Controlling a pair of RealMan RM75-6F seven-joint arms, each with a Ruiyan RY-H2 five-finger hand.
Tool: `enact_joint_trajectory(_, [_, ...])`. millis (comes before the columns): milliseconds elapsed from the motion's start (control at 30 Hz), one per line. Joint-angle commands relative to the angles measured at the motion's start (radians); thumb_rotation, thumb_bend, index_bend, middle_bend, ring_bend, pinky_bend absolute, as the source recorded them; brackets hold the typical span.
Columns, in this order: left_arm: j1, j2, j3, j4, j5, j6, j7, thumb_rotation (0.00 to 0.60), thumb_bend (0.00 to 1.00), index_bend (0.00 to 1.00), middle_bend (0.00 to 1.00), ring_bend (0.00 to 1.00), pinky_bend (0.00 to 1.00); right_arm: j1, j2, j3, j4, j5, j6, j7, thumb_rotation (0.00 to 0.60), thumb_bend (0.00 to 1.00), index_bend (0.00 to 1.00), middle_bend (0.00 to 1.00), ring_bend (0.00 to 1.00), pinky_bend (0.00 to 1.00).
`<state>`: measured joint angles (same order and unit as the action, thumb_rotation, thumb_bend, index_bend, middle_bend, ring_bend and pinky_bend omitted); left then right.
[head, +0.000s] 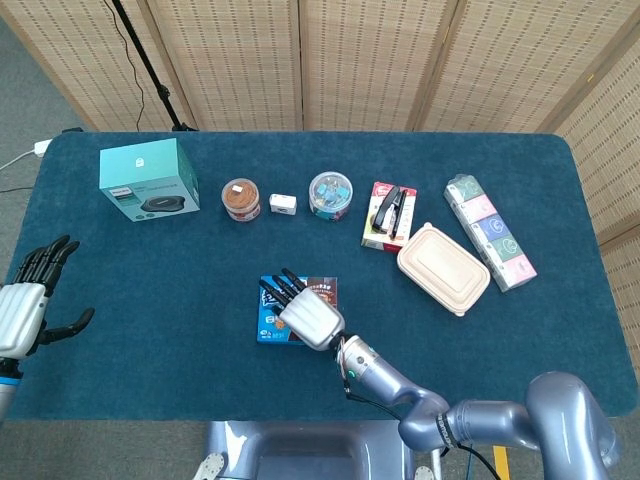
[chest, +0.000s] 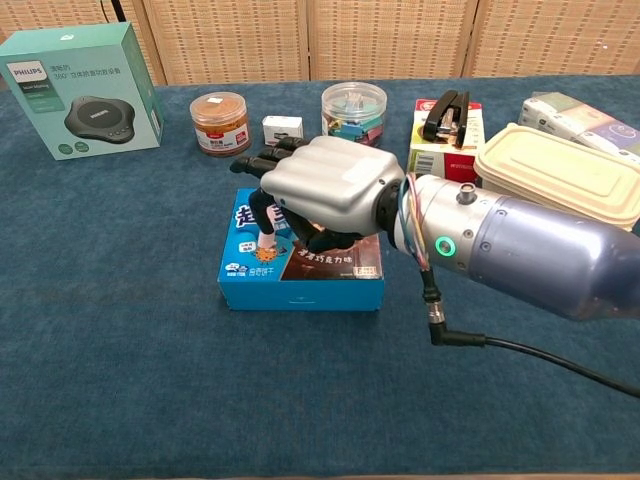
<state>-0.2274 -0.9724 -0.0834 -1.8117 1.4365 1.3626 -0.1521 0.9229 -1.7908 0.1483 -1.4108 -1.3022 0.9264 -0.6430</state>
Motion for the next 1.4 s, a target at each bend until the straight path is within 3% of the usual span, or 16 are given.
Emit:
enact_joint_trajectory(33, [0.0, 0.0, -0.001, 0.0, -0.001, -0.002, 0.001, 0.6, 0.28, 0.0, 0.0, 0.0, 0.0, -0.002, 0.006, -0.002, 0.006, -0.004, 0.003, 0.004, 0.6, 1.0, 0.39, 0.0, 0.0, 0.0])
enact_joint_trajectory(633, [-0.001, 0.004, 0.002, -0.01, 0.001, -0.016, 0.017, 0.6, 0.28, 0.0, 0.0, 0.0, 0.0, -0.002, 0.056, -0.002, 0.016, -0.002, -0.007, 0.014, 0.6, 1.0, 0.39, 0.0, 0.0, 0.0])
enact_joint_trajectory(933, [0.0, 0.005, 0.003, -0.011, 0.001, -0.019, 0.015, 0.6, 0.28, 0.0, 0.0, 0.0, 0.0, -0.012, 0.092, -0.01, -0.033, -0.03, 0.02, 0.011, 0.6, 1.0, 0.39, 0.0, 0.0, 0.0])
enact_joint_trajectory(1400, [0.002, 0.001, 0.001, -0.01, -0.001, -0.018, 0.022, 0.6, 0.28, 0.0, 0.0, 0.0, 0.0, -0.036, 0.081, -0.033, -0.006, -0.056, 0.045, 0.039, 0.6, 1.0, 0.39, 0.0, 0.0, 0.0])
